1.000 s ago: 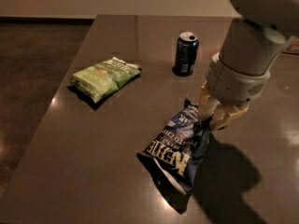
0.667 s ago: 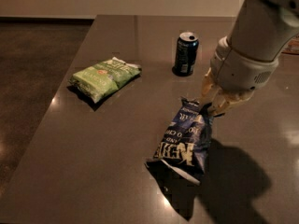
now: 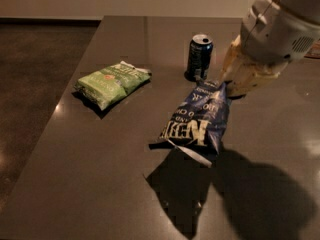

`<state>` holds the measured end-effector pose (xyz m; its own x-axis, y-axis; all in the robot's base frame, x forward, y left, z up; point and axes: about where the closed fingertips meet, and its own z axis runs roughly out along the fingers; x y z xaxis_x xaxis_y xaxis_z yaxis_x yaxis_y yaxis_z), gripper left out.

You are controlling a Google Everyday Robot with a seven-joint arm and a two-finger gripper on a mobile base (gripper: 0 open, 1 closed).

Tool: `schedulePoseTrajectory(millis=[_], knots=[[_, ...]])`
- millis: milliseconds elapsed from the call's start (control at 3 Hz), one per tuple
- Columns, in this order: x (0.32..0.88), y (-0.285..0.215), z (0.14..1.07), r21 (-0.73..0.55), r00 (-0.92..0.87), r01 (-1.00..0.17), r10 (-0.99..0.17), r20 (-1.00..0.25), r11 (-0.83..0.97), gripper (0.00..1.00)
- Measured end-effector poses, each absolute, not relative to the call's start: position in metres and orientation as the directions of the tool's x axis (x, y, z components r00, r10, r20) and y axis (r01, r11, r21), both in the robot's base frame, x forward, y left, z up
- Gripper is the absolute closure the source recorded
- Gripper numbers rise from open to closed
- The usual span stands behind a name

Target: Pick blue chip bag

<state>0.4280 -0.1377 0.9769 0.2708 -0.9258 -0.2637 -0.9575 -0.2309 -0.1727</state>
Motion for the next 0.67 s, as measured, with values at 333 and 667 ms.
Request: schedulePoseTrajectory(millis=[333, 667], knots=[[0.4362, -0.1351, 1.0068, -0.215, 0.235, -0.961, -0.922, -0.308, -0.173, 1.0], [0.4421, -0.1319, 1.0139, -0.249, 0.236, -0.955, -0.92, -0.314, -0.16, 1.0]])
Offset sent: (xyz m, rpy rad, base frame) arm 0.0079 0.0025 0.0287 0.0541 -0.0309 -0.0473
